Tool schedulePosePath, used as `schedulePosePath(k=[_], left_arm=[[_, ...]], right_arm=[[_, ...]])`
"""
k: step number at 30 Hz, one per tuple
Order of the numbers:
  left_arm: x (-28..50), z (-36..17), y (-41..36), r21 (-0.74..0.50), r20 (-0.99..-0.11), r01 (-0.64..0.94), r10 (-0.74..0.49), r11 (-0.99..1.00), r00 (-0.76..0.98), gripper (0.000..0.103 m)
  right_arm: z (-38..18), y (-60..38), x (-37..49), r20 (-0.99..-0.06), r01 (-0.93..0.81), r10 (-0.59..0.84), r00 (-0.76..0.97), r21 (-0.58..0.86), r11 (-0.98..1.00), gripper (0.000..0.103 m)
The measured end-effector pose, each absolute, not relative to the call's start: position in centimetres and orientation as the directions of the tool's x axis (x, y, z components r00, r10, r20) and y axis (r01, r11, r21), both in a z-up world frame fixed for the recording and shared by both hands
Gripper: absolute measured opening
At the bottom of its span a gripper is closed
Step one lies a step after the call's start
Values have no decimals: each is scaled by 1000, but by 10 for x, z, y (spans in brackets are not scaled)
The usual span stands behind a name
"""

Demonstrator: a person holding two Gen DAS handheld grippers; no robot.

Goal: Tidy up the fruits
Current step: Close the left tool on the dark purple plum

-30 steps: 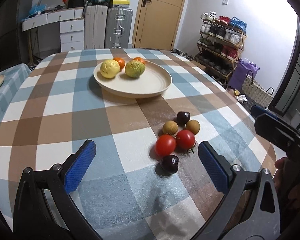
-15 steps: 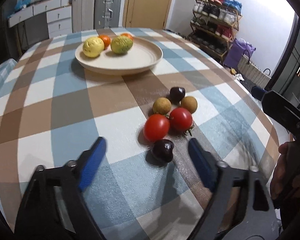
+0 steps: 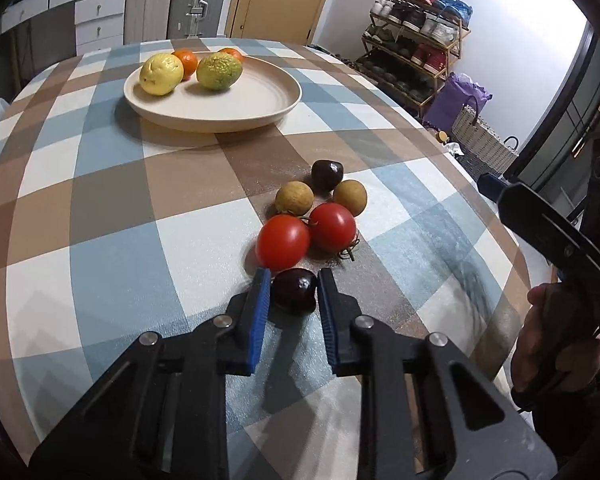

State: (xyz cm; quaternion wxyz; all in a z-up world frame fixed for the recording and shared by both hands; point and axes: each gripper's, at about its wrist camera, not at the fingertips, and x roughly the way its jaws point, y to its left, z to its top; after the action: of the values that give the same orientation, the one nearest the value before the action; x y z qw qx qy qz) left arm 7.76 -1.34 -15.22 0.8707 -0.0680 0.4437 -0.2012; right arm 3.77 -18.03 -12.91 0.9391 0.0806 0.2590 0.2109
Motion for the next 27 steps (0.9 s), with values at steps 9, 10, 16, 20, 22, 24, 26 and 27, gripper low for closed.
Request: schedulePosePath(k=[9,10,16,20,22,24,26,27], left_arm=[[68,-126,4,-320,-701,310,-444,895,559,21],[66,-119,10,-323,-687,308,-445,895,574,21],[68,-104,34,-337,-656,281,-438,899,615,21],[69,-105,44,-350,-651,272,-442,896,617,21],[71,-108,45,-352,-655,274,-445,895,611,21],[72,-110,46,-356,-654,273,-447,894,610,21],[74,-111,49,-362,-651,270,-449,892,612,21],[75,-112,49,-364,-651,269,-450,892,612,21]], right_arm=[[-135,-178,45,-495,-341,442,748,285,896,103],[-136,-178,47,-501,-336,441,744,290,896,103],[-142,-176,65,-541,-314,438,718,309,898,103],[-150,-176,84,-584,-293,454,673,353,888,103],[-153,-176,92,-596,-284,466,654,377,881,103],[-156,-177,98,-598,-267,466,652,394,879,103],[-158,-177,103,-601,-262,475,643,411,873,103],[-158,-176,105,-599,-268,484,639,416,869,102]])
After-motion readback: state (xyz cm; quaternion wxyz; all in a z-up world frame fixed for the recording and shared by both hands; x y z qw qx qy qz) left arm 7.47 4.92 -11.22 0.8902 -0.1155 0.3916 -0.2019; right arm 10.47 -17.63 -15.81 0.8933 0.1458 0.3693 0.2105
